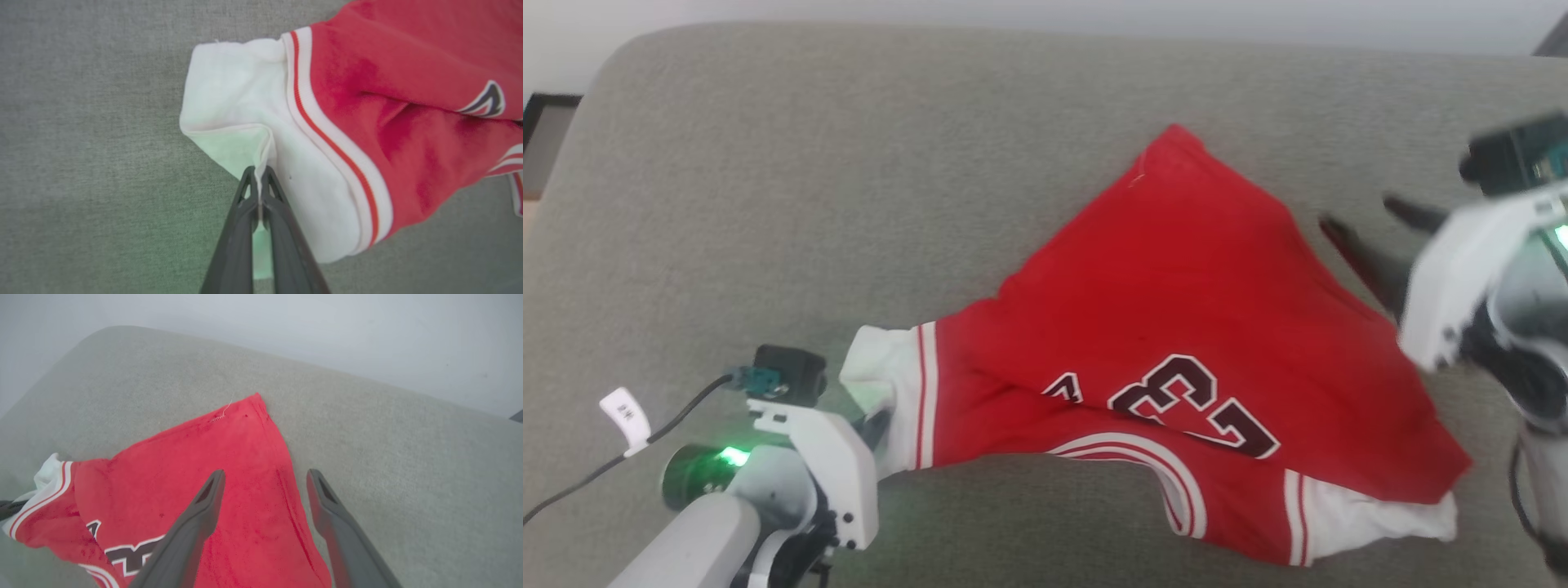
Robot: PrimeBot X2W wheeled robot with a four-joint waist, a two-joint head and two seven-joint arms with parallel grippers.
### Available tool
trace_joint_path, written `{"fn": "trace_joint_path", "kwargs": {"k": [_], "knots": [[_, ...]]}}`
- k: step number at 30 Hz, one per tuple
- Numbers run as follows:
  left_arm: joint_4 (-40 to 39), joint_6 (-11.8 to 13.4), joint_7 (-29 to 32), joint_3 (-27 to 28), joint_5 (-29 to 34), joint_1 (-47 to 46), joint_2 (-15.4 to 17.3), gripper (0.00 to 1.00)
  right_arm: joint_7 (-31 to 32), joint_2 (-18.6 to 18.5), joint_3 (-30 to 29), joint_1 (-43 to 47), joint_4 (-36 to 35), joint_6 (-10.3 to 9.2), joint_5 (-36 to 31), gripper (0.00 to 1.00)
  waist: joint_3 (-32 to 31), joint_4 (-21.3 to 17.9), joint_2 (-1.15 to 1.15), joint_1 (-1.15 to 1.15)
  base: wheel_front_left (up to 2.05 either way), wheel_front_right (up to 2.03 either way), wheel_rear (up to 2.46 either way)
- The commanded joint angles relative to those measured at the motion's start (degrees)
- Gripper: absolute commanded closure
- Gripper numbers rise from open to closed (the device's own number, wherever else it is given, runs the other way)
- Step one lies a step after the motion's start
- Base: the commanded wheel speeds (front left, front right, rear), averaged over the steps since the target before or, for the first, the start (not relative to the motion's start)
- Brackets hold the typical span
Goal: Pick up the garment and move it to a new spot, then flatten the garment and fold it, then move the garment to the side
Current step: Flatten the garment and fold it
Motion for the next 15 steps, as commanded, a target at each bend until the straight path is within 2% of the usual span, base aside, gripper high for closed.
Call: {"fn": "trace_joint_path", "kwargs": {"k": [1,8,15], "knots": [[0.11,-0.38,-0.25,-0.28,0.25,-1.13,-0.42,1.00,-2.26,-0.07,1.27,-3.08,2.50,0.01,-0.85,0.00,1.02,1.31,0.00,0.00,0.00,0.00,0.00],[1.47,-2.00,-0.53,-1.96,0.98,-4.37,-2.90,1.00,-9.65,-1.41,9.74,-17.92,20.44,0.01,-1.40,0.00,3.98,5.78,0.00,0.00,0.00,0.00,0.00],[4.17,-3.99,-1.22,-4.06,1.52,-7.59,-6.32,1.00,-11.29,-3.06,16.90,-29.13,38.95,0.01,-0.93,0.00,6.81,11.22,0.00,0.00,0.00,0.00,0.00]]}}
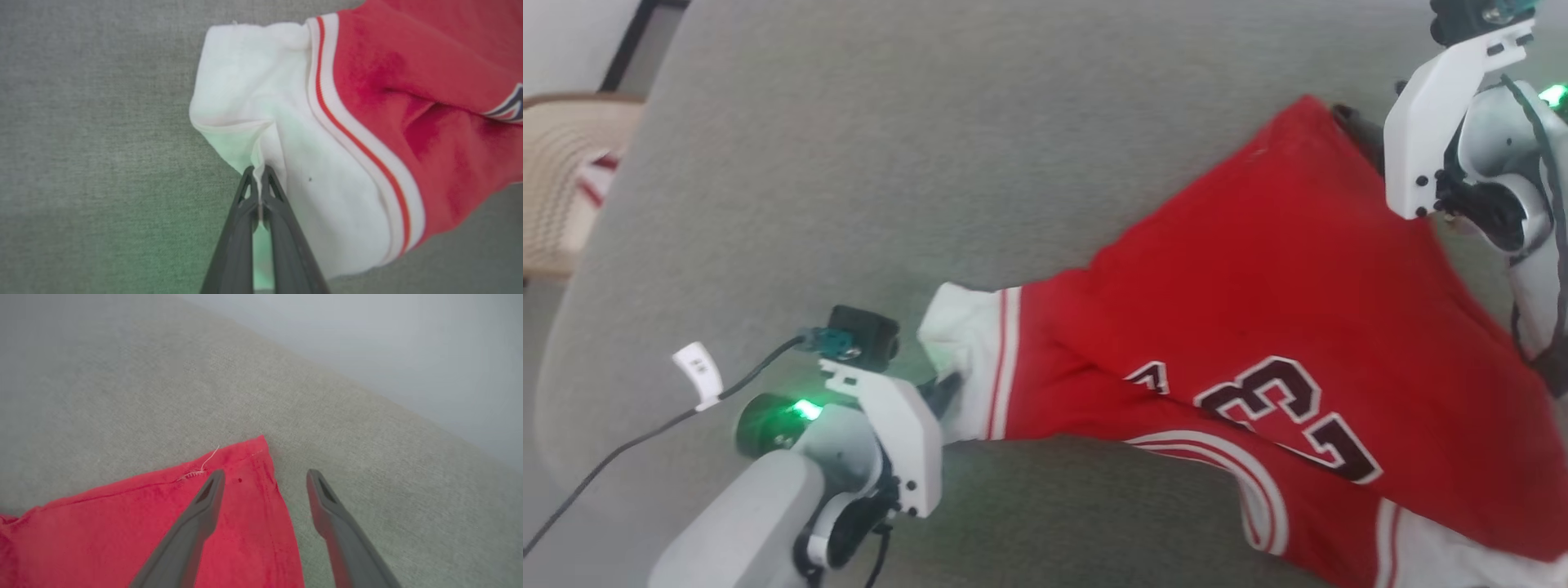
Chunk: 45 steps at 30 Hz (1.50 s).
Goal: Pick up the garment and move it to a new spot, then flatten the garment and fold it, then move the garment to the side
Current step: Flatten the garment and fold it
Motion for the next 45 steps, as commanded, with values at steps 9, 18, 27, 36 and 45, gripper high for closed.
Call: {"fn": "trace_joint_path", "kwargs": {"k": [9,18,27,36,45], "knots": [[4.60,-2.36,-1.43,-1.70,0.42,-3.15,-2.96,1.00,7.88,-0.80,9.17,-6.22,16.32,0.01,2.20,0.00,3.14,5.83,0.00,0.00,0.00,0.00,0.00],[8.91,-3.20,-1.93,-1.28,-0.55,-5.13,-4.00,1.00,13.54,-1.49,14.56,-6.42,22.99,0.00,6.87,1.00,2.76,5.96,0.00,0.00,0.00,0.00,0.00],[8.73,-2.28,0.93,3.00,-0.82,-13.27,0.70,1.00,7.16,-1.69,15.23,-9.78,19.45,-0.02,10.90,1.00,-2.65,0.80,0.00,0.00,0.00,0.00,0.00],[7.24,-2.45,5.02,6.69,1.62,-25.61,7.81,1.00,2.56,-4.34,17.13,-12.35,11.56,-0.02,13.39,1.00,-9.53,-6.32,0.00,0.00,0.00,0.00,0.00],[11.38,-3.92,8.17,7.10,4.07,-37.11,10.52,1.00,-0.07,-4.78,16.46,-15.24,5.89,-0.02,13.12,1.00,-15.89,-11.79,0.00,0.00,0.00,0.00,0.00]]}}
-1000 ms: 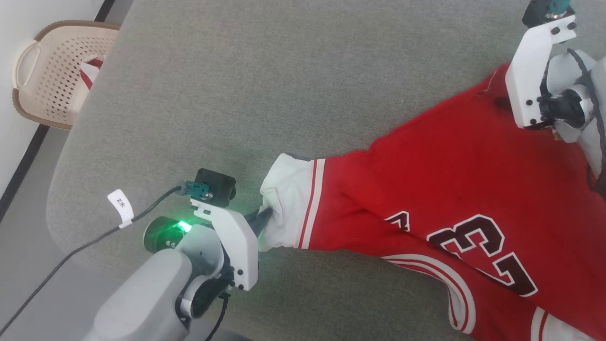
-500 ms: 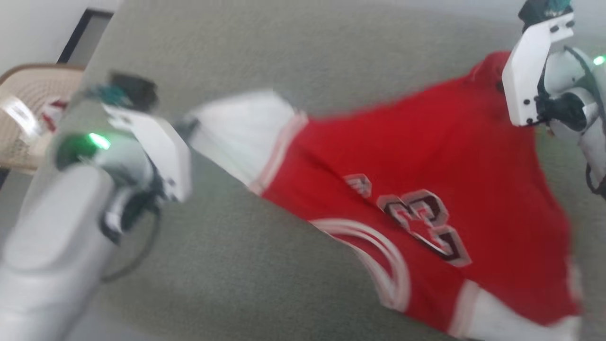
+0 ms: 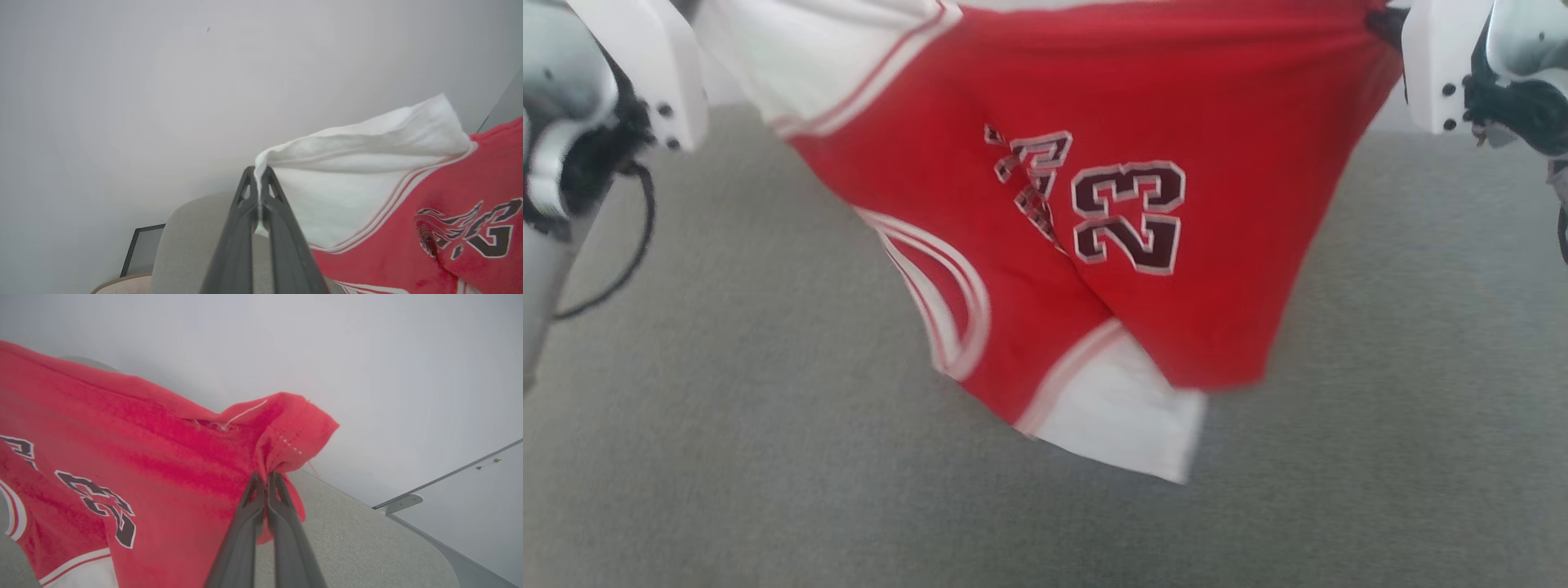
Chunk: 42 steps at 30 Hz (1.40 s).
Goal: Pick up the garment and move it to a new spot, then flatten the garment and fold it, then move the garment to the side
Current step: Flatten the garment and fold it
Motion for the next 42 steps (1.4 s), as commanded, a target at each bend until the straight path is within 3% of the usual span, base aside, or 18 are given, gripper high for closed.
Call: {"fn": "trace_joint_path", "kwargs": {"k": [1,7,14,22,26,32,42], "knots": [[1.47,-0.44,0.67,0.23,0.67,-2.66,0.40,1.00,-0.53,0.10,-0.55,-0.85,-0.71,-0.05,-0.59,1.00,-3.43,-3.11,0.00,0.00,0.00,0.00,0.00],[4.85,-1.44,1.20,-0.21,1.76,-7.62,-0.06,1.00,-1.39,1.02,-2.09,-2.28,-0.61,-0.05,-2.01,1.00,-4.51,-4.60,0.00,0.00,0.00,0.00,0.00],[10.89,-2.25,-5.56,-0.34,4.87,-15.22,-2.30,1.00,-8.03,3.71,-4.88,-7.31,4.24,-0.06,-6.27,1.00,0.15,-5.50,0.00,0.00,0.00,0.00,0.00],[19.88,-1.89,-19.24,-0.07,9.95,-27.12,-5.66,1.00,-21.65,8.07,-9.65,-17.34,15.70,-0.06,-15.62,1.00,9.48,-5.38,0.00,0.00,0.00,0.00,0.00],[25.00,-0.87,-29.24,0.61,12.89,-35.42,-7.27,1.00,-34.17,9.79,-14.47,-24.34,22.20,-0.06,-23.70,1.00,14.96,-4.69,0.00,0.00,0.00,0.00,0.00],[29.67,0.29,-41.72,0.86,15.63,-42.44,-9.22,1.00,-43.54,10.52,-20.39,-29.74,29.45,-0.08,-32.81,1.00,19.49,-3.21,0.00,0.00,0.00,0.00,0.00],[38.99,-5.26,-44.98,0.77,13.37,-35.47,-13.83,1.00,-43.03,11.64,-25.35,-23.78,34.80,-0.07,-39.79,1.00,21.59,-0.84,0.00,0.00,0.00,0.00,0.00]]}}
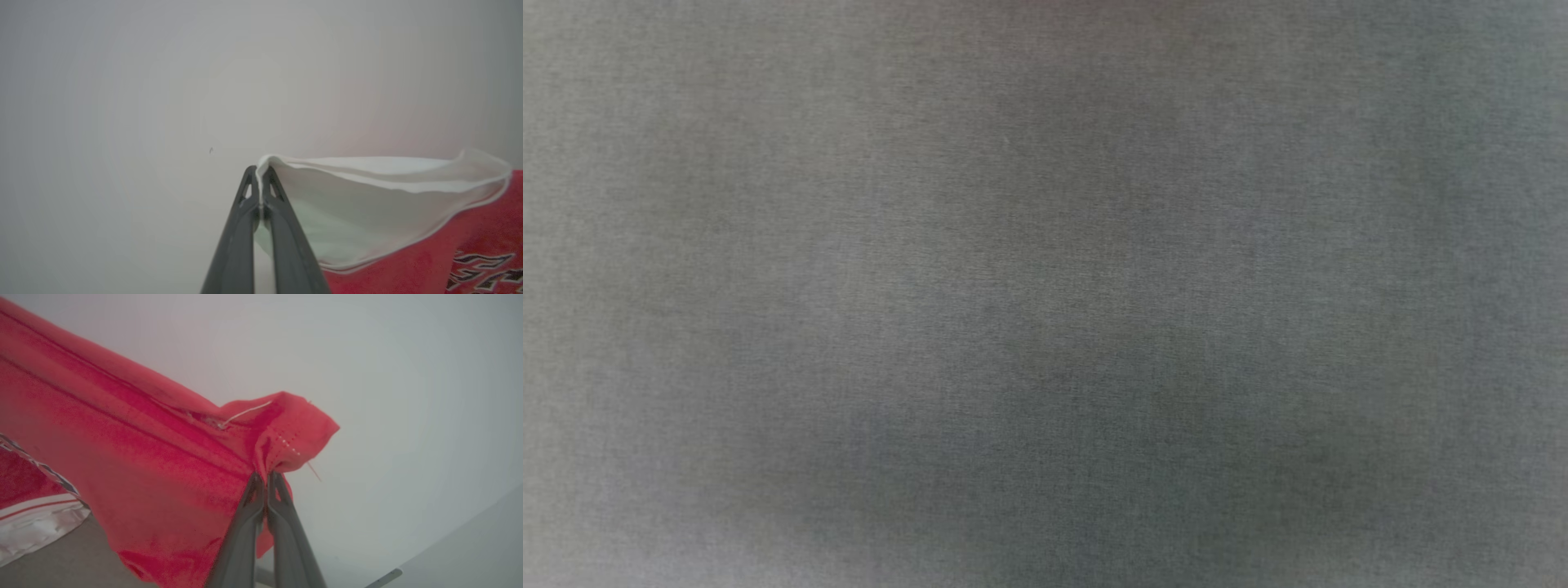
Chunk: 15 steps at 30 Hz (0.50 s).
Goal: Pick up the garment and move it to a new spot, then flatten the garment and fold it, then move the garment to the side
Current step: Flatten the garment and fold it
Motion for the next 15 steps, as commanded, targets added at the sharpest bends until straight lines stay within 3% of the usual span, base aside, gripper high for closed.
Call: {"fn": "trace_joint_path", "kwargs": {"k": [1,9,15], "knots": [[1.54,-1.10,-0.38,0.32,-1.07,2.19,-0.47,1.00,0.77,-0.45,-0.55,2.35,0.51,-0.09,-0.57,1.00,-0.30,0.53,0.00,0.00,0.00,0.00,0.00],[8.39,-5.83,4.97,-1.28,-4.73,10.76,-4.08,1.00,3.57,0.95,-0.52,11.33,0.86,-0.09,0.97,1.00,-3.70,1.63,0.00,0.00,0.00,0.00,0.00],[8.02,-6.64,14.07,-3.78,-9.52,19.64,-6.00,1.00,5.44,2.81,2.75,19.47,0.80,-0.08,5.83,1.00,-8.44,2.21,0.00,0.00,0.00,0.00,0.00]]}}
